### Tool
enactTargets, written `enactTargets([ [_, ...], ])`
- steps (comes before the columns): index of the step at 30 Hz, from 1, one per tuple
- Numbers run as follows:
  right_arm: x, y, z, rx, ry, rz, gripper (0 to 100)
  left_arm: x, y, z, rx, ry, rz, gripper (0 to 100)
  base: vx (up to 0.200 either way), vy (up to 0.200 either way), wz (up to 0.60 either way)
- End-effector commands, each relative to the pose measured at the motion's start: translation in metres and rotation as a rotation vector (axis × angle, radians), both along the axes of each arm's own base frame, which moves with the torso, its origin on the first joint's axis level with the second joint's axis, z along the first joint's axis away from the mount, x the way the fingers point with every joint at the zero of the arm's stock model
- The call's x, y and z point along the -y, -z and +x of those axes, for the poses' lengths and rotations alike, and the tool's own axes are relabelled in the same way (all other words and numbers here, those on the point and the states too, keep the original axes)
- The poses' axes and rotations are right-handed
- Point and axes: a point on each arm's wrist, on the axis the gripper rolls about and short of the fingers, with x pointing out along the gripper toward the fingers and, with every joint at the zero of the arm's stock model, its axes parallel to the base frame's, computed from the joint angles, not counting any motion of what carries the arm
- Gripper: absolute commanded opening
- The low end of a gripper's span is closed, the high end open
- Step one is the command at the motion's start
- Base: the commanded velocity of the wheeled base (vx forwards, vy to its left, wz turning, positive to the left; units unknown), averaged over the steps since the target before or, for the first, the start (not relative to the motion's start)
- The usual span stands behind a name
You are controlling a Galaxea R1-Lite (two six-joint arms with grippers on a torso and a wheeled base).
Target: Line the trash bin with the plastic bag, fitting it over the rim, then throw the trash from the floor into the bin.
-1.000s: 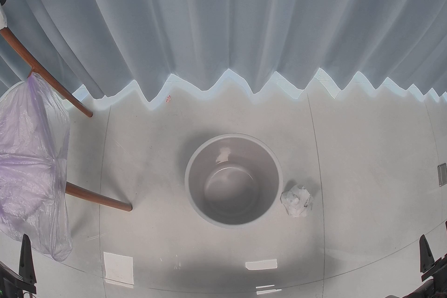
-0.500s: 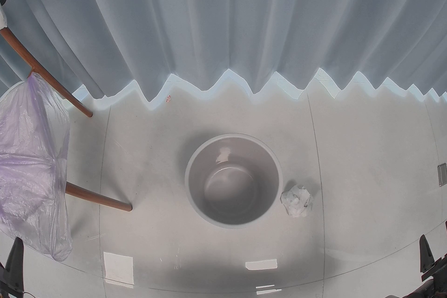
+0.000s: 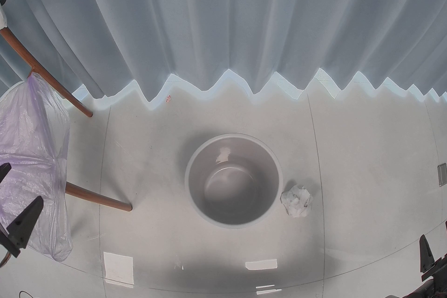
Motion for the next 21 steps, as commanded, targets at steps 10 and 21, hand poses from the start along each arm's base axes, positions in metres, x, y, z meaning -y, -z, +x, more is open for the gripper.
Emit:
enactTargets([
  [10, 0.000, 0.005, 0.000, 0.000, 0.000, 0.000, 100, 0.008, -0.033, 0.075, -0.112, 0.001, 0.182, 100, 0.000, 0.000, 0.00],
  [21, 0.000, 0.005, 0.000, 0.000, 0.000, 0.000, 100, 0.041, -0.047, 0.097, -0.124, -0.143, 0.262, 100, 0.000, 0.000, 0.00],
])
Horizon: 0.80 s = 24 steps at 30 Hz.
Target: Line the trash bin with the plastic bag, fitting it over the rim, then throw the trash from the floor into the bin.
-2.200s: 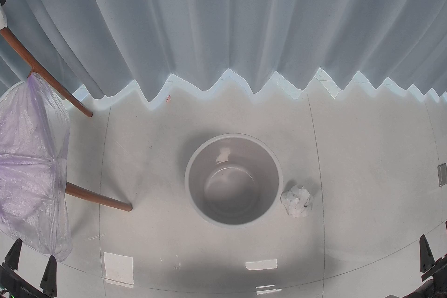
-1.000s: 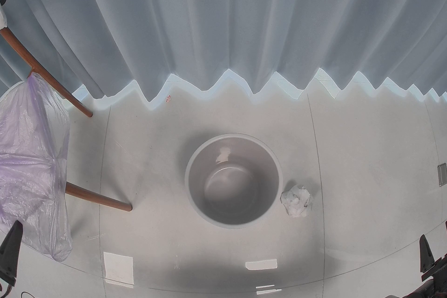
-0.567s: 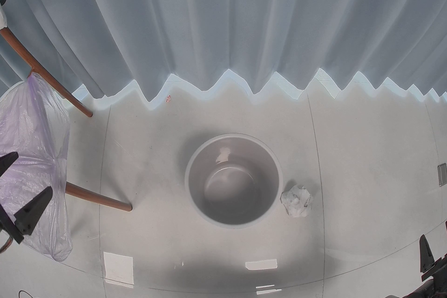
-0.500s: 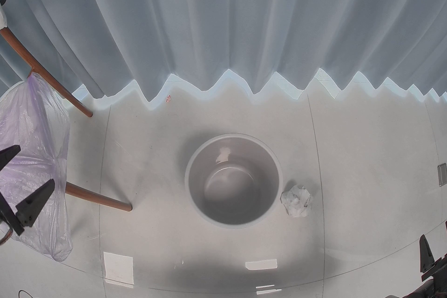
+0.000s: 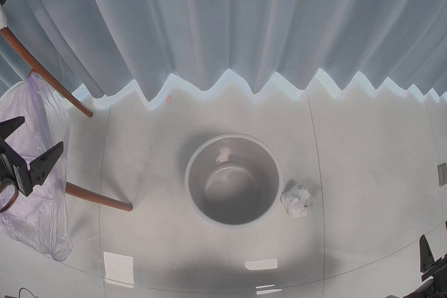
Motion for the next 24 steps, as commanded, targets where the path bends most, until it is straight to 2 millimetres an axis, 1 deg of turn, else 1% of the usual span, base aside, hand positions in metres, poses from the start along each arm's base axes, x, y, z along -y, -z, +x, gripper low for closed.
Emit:
enactTargets([
  [1, 0.000, 0.005, 0.000, 0.000, 0.000, 0.000, 100, 0.025, -0.004, 0.022, -0.042, 0.020, 0.045, 100, 0.000, 0.000, 0.00],
  [3, 0.000, 0.005, 0.000, 0.000, 0.000, 0.000, 100, 0.027, -0.004, 0.028, -0.052, -0.030, 0.064, 100, 0.000, 0.000, 0.00],
  [5, 0.000, 0.005, 0.000, 0.000, 0.000, 0.000, 100, 0.030, -0.004, 0.035, -0.058, -0.090, 0.122, 100, 0.000, 0.000, 0.00],
  [8, 0.000, 0.005, 0.000, 0.000, 0.000, 0.000, 100, 0.036, -0.001, 0.039, -0.070, -0.148, 0.174, 100, 0.000, 0.000, 0.00],
  [11, 0.000, 0.005, 0.000, 0.000, 0.000, 0.000, 100, 0.046, 0.004, 0.048, -0.093, -0.201, 0.211, 100, 0.000, 0.000, 0.00],
  [12, 0.000, 0.005, 0.000, 0.000, 0.000, 0.000, 100, 0.046, 0.004, 0.048, -0.093, -0.201, 0.211, 100, 0.000, 0.000, 0.00],
  [13, 0.000, 0.005, 0.000, 0.000, 0.000, 0.000, 100, 0.049, 0.005, 0.053, -0.093, -0.271, 0.240, 100, 0.000, 0.000, 0.00],
  [15, 0.000, 0.005, 0.000, 0.000, 0.000, 0.000, 100, 0.053, 0.009, 0.058, -0.097, -0.323, 0.266, 100, 0.000, 0.000, 0.00],
  [20, 0.000, 0.005, 0.000, 0.000, 0.000, 0.000, 100, 0.059, 0.017, 0.066, -0.123, -0.376, 0.321, 100, 0.000, 0.000, 0.00],
  [22, 0.000, 0.005, 0.000, 0.000, 0.000, 0.000, 100, 0.064, 0.023, 0.074, -0.139, -0.408, 0.359, 100, 0.000, 0.000, 0.00],
  [23, 0.000, 0.005, 0.000, 0.000, 0.000, 0.000, 100, 0.064, 0.023, 0.074, -0.139, -0.408, 0.359, 100, 0.000, 0.000, 0.00],
  [24, 0.000, 0.005, 0.000, 0.000, 0.000, 0.000, 100, 0.065, 0.025, 0.078, -0.132, -0.443, 0.362, 100, 0.000, 0.000, 0.00],
])
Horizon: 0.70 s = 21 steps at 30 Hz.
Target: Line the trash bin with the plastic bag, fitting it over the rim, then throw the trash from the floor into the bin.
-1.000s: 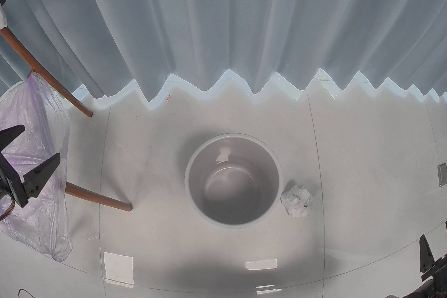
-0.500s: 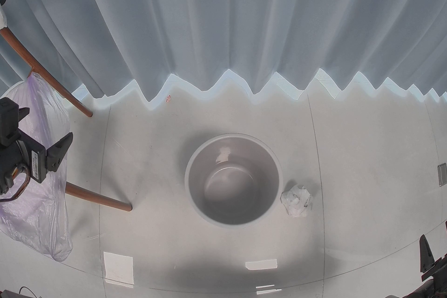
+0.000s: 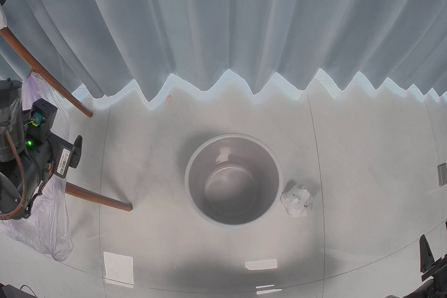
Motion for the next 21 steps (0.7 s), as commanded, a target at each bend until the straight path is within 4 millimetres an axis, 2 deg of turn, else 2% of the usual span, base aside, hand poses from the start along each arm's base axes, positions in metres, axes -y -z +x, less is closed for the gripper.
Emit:
enactTargets([
  [1, 0.000, 0.005, 0.000, 0.000, 0.000, 0.000, 100, 0.009, 0.014, 0.018, -0.032, -0.060, 0.049, 100, 0.000, 0.000, 0.00],
  [4, 0.000, 0.005, 0.000, 0.000, 0.000, 0.000, 100, 0.007, 0.014, 0.021, -0.021, -0.126, 0.063, 100, 0.000, 0.000, 0.00],
  [6, 0.000, 0.005, 0.000, 0.000, 0.000, 0.000, 100, -0.002, 0.013, 0.025, -0.016, -0.209, 0.075, 100, 0.000, 0.000, 0.00],
  [9, 0.000, 0.005, 0.000, 0.000, 0.000, 0.000, 100, -0.005, 0.013, 0.026, -0.015, -0.227, 0.075, 100, 0.000, 0.000, 0.00],
  [10, 0.000, 0.005, 0.000, 0.000, 0.000, 0.000, 100, -0.014, 0.014, 0.029, -0.020, -0.275, 0.080, 100, 0.000, 0.000, 0.00],
  [14, 0.000, 0.005, 0.000, 0.000, 0.000, 0.000, 100, -0.024, 0.015, 0.033, -0.016, -0.330, 0.073, 100, 0.000, 0.000, 0.00],
  [18, 0.000, 0.005, 0.000, 0.000, 0.000, 0.000, 100, -0.028, 0.015, 0.040, 0.012, -0.349, 0.061, 100, 0.000, 0.000, 0.00],
  [21, 0.000, 0.005, 0.000, 0.000, 0.000, 0.000, 100, -0.025, 0.023, 0.046, -0.010, -0.349, 0.073, 100, 0.000, 0.000, 0.00],
])
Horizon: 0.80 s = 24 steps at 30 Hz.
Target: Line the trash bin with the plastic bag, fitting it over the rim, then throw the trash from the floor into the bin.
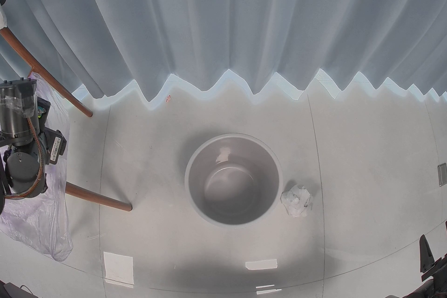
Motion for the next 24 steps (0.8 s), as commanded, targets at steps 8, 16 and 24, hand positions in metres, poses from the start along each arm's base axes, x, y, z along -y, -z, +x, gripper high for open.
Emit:
enactTargets([
  [8, 0.000, 0.005, 0.000, 0.000, 0.000, 0.000, 100, 0.003, 0.015, 0.015, -0.062, -0.001, 0.037, 100, 0.000, 0.000, 0.00],
  [16, 0.000, 0.005, 0.000, 0.000, 0.000, 0.000, 100, -0.001, 0.024, 0.022, -0.080, -0.010, 0.037, 100, 0.000, 0.000, 0.00],
  [24, 0.000, 0.005, 0.000, 0.000, 0.000, 0.000, 100, -0.004, 0.028, 0.029, -0.076, -0.026, 0.034, 100, 0.000, 0.000, 0.00],
])
